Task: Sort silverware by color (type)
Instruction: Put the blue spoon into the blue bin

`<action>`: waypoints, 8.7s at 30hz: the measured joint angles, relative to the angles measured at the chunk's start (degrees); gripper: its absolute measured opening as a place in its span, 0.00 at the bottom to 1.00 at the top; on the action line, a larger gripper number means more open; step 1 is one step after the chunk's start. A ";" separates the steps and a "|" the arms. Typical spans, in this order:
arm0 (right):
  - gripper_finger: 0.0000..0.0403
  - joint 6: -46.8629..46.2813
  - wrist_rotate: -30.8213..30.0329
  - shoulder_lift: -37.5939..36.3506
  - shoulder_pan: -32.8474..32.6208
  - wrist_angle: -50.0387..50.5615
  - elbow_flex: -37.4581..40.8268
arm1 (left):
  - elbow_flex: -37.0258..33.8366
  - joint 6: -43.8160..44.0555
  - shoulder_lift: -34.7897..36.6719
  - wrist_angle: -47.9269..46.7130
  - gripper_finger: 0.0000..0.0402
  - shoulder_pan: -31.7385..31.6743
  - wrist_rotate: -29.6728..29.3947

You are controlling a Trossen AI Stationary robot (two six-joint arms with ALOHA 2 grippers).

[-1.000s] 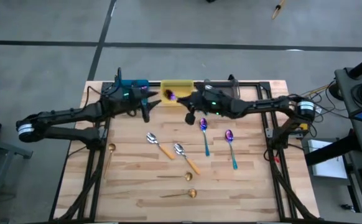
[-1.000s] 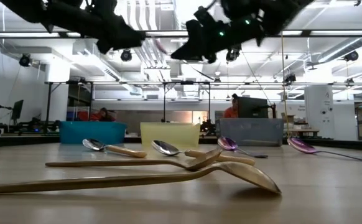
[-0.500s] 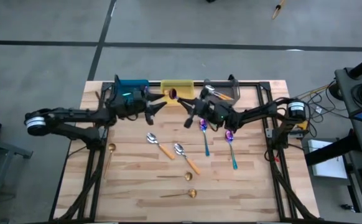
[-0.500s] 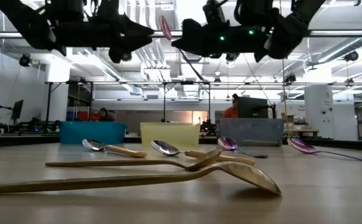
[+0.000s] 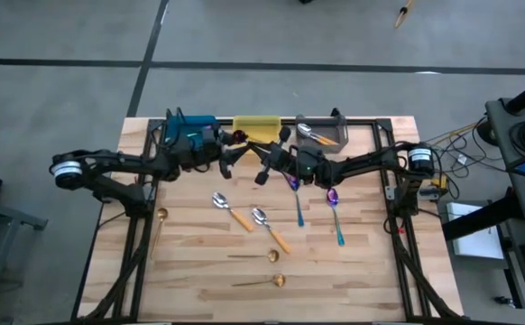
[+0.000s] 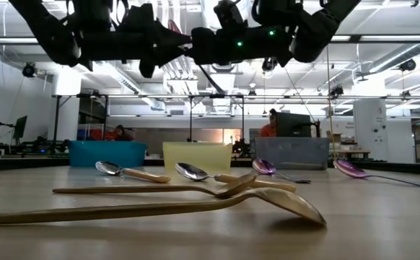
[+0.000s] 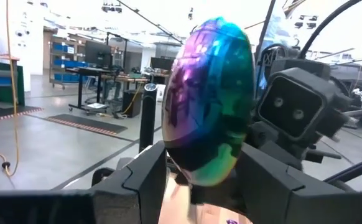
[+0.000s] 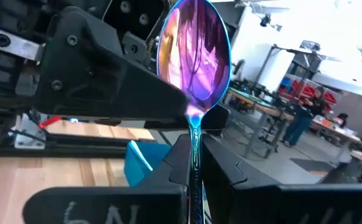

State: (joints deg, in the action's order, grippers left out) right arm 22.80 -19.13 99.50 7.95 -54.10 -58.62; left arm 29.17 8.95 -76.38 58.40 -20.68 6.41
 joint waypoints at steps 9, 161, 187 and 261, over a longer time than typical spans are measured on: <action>0.03 0.38 -0.49 -0.02 -0.20 1.32 0.14 | -0.65 -0.02 0.06 -0.33 0.20 -0.03 -1.60; 0.12 -24.33 -9.91 -1.07 1.83 -6.21 5.65 | 3.85 -4.13 -16.80 0.89 0.01 0.72 -7.32; 0.42 -22.68 -11.05 -10.50 4.07 13.28 5.63 | 11.55 -14.02 4.75 -51.86 0.00 -9.65 -7.36; 0.42 -10.24 3.08 -12.81 33.09 29.79 5.61 | 44.30 -19.75 -24.86 -111.98 0.00 -42.95 -4.32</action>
State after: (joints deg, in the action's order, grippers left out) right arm 12.56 -16.05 86.70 41.04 -24.32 -53.01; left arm 73.47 -10.80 -101.23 -53.58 -63.64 2.09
